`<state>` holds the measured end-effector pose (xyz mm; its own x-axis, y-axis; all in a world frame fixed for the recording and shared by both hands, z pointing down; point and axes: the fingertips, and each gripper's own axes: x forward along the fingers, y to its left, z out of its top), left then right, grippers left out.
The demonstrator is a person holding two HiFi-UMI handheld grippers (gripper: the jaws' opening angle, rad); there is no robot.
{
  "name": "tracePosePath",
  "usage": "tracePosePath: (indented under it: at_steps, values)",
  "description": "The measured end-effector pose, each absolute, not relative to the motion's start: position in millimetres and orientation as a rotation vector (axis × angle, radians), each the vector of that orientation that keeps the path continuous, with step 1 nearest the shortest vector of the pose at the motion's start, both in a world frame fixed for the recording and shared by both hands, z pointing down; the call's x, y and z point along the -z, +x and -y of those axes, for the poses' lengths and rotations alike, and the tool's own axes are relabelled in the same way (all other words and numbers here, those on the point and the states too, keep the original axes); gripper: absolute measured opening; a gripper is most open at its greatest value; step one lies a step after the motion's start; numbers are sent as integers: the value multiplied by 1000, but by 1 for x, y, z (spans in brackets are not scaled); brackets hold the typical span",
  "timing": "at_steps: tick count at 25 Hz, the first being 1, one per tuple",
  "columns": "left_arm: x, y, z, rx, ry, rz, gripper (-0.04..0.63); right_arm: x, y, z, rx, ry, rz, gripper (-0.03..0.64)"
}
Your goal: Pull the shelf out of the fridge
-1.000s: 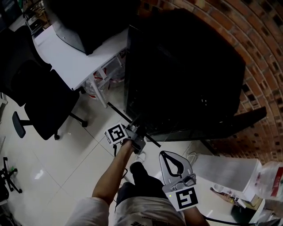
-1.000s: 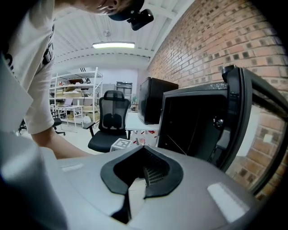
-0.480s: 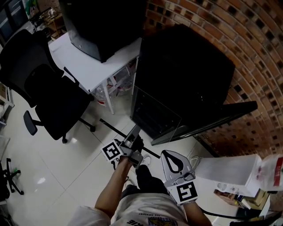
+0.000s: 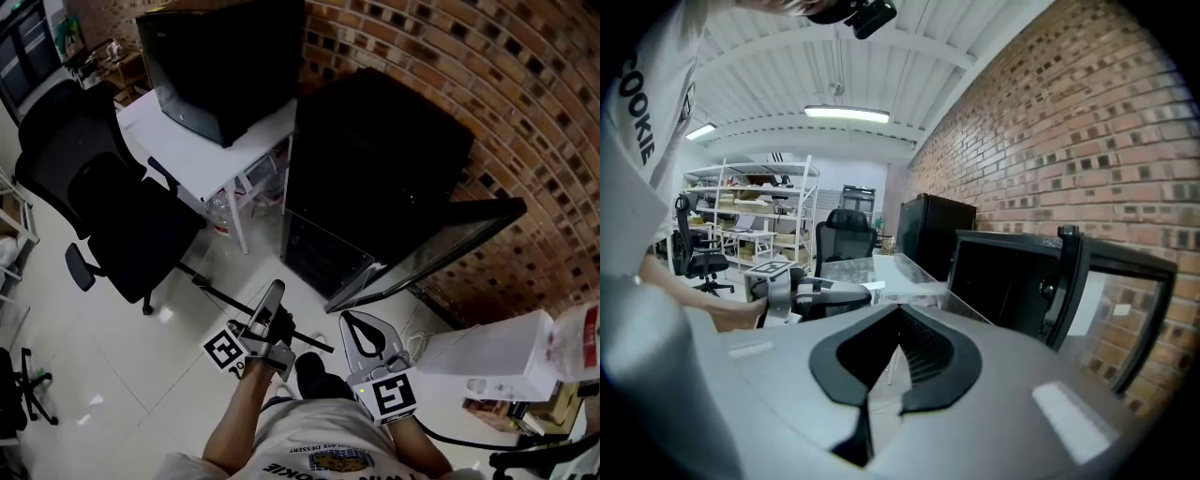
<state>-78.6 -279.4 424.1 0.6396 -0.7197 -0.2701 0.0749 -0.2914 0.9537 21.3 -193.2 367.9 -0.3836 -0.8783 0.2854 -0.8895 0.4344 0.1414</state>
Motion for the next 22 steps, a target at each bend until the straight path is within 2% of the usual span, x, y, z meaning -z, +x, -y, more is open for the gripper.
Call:
tracePosePath:
  at_steps: [22]
  values:
    - [-375,-129,200,961,1730,578,9,-353,20,145,-53,1678,2375,3]
